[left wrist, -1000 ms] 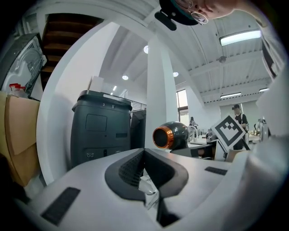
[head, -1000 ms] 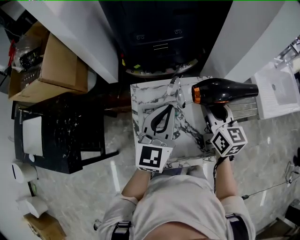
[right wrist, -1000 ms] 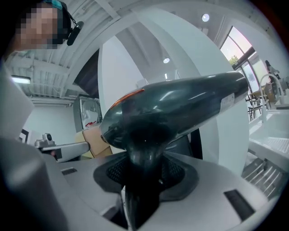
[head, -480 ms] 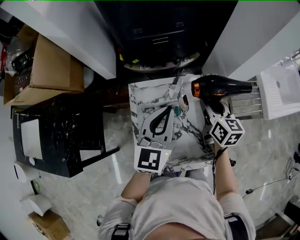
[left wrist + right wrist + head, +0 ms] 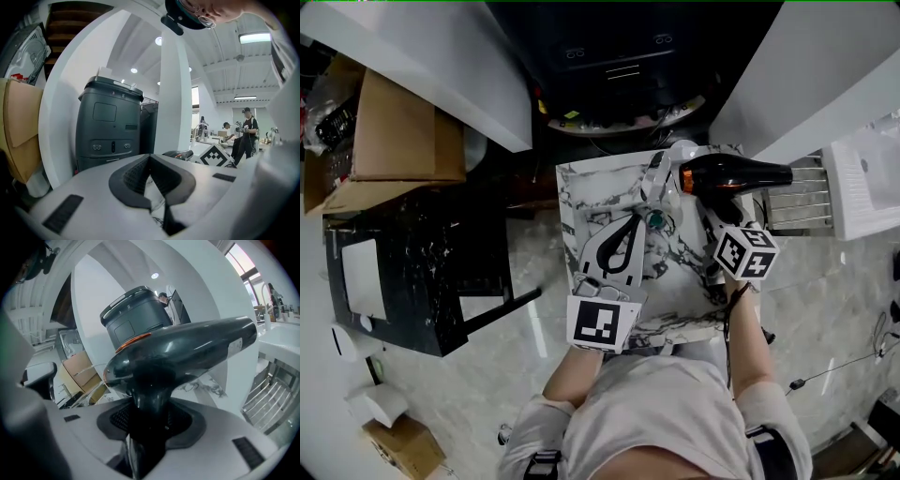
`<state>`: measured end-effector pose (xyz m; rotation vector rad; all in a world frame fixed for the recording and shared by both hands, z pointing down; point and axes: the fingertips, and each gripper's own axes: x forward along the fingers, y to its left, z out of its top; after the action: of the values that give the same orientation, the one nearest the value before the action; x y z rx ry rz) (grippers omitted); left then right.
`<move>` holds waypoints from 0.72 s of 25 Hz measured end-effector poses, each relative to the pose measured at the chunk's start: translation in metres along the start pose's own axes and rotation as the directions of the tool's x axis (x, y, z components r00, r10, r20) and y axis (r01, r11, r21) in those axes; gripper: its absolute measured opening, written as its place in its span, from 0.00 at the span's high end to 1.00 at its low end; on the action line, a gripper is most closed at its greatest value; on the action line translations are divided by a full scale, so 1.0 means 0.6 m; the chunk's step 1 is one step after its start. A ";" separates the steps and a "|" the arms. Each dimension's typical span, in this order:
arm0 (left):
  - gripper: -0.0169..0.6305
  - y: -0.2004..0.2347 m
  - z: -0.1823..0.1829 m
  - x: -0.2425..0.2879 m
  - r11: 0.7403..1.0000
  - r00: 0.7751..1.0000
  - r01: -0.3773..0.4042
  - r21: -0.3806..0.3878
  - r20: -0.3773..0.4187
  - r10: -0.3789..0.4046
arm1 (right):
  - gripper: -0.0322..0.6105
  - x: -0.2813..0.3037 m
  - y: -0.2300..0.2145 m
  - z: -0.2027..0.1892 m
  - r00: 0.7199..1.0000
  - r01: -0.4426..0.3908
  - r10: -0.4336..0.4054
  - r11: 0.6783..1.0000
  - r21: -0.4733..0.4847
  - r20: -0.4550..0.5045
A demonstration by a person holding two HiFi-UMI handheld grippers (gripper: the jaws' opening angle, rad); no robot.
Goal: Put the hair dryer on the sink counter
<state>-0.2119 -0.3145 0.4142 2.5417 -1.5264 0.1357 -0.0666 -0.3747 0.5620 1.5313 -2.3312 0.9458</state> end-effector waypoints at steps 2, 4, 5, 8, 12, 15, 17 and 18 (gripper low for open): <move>0.95 0.002 -0.004 0.001 1.000 1.000 -0.001 0.002 -0.003 0.001 | 0.67 0.010 -0.008 -0.013 1.000 0.011 -0.011 1.000 -0.001 -0.022; 0.95 0.003 -0.007 0.003 1.000 1.000 -0.002 0.001 -0.007 0.002 | 0.67 0.019 -0.014 -0.024 0.999 0.017 -0.018 1.000 -0.005 -0.042; 0.95 0.004 -0.009 0.004 1.000 1.000 -0.002 0.000 -0.010 0.002 | 0.67 0.024 -0.017 -0.029 0.998 0.018 -0.019 1.000 -0.006 -0.052; 0.95 0.008 -0.011 0.009 1.000 1.000 -0.004 0.004 -0.017 0.004 | 0.67 0.039 -0.023 -0.039 0.997 0.020 -0.020 1.000 0.000 -0.074; 0.95 0.013 -0.014 0.013 1.000 1.000 -0.006 0.003 -0.025 0.006 | 0.67 0.057 -0.023 -0.052 0.995 0.016 -0.015 1.000 0.010 -0.099; 0.95 0.017 -0.018 0.014 1.000 1.000 -0.008 0.007 -0.028 0.008 | 0.67 0.069 -0.024 -0.064 0.992 0.020 -0.020 1.000 -0.001 -0.121; 0.95 0.021 -0.020 0.015 1.000 0.999 -0.011 0.003 -0.034 0.011 | 0.67 0.075 -0.026 -0.071 0.991 0.025 -0.025 1.000 0.001 -0.132; 0.95 0.023 -0.021 0.015 1.000 0.999 -0.013 0.001 -0.037 0.013 | 0.67 0.078 -0.028 -0.074 0.990 0.027 -0.026 1.000 0.006 -0.136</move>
<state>-0.2198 -0.3262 0.4298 2.5157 -1.5305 0.1837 -0.0806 -0.3875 0.6260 1.4493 -2.2105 1.0199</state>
